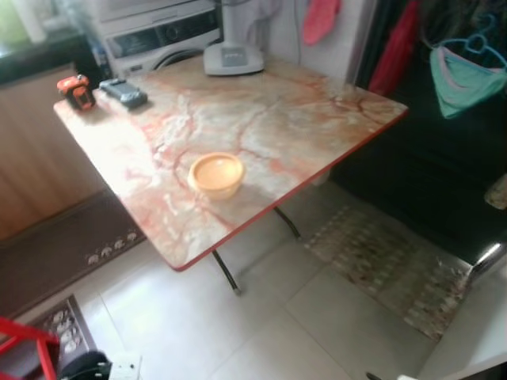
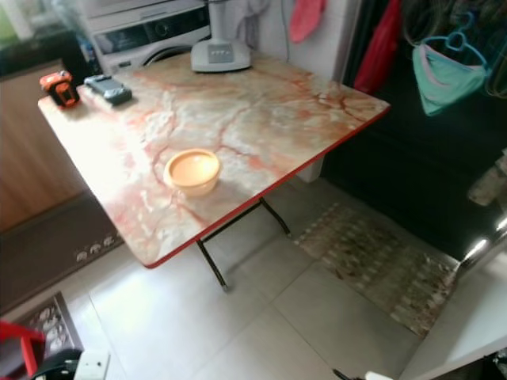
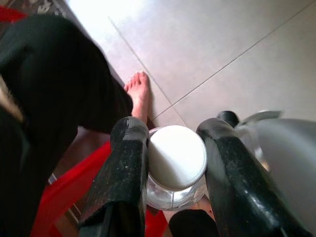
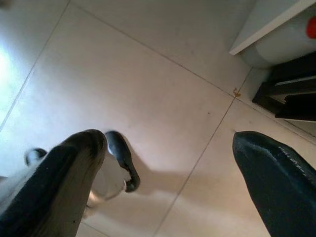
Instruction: Restocking fridge
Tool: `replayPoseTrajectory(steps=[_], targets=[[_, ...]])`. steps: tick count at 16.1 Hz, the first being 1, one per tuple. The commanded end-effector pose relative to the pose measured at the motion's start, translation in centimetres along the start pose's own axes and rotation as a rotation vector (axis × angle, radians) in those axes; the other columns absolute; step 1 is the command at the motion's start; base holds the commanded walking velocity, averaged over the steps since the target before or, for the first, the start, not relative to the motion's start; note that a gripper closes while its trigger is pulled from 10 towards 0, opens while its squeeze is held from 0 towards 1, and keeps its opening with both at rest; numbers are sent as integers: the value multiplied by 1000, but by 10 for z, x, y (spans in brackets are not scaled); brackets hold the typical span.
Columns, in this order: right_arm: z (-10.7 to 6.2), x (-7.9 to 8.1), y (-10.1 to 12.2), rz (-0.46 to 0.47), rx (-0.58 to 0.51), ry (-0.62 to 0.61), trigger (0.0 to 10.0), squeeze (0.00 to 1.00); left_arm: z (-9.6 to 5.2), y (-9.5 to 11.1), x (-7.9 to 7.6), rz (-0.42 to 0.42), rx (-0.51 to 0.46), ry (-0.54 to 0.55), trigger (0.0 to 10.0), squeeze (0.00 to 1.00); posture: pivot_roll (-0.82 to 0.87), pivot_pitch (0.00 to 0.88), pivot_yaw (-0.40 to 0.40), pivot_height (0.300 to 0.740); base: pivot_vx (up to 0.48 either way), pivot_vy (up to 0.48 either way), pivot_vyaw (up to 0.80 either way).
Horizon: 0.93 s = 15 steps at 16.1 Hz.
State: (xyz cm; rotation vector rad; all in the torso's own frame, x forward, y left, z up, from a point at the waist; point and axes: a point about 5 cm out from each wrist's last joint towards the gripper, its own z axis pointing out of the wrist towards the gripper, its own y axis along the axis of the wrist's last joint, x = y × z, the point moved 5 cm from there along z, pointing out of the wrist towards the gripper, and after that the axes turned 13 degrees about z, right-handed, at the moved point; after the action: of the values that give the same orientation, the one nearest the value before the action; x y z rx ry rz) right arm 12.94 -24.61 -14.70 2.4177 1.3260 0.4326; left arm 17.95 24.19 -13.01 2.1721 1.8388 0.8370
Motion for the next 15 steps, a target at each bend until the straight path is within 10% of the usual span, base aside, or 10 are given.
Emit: replayPoseTrajectory(steps=[1,15], targets=[[0,1,-4,0,14,-1,10000,0,0,-1,5,20,0,8,10000,0,-45,0,37,740,0,0,-800],[0,0,-6,6,16,-1,10000,0,0,-3,4,-6,6,-5,10000,0,-39,0,37,740,0,-46,-629]])
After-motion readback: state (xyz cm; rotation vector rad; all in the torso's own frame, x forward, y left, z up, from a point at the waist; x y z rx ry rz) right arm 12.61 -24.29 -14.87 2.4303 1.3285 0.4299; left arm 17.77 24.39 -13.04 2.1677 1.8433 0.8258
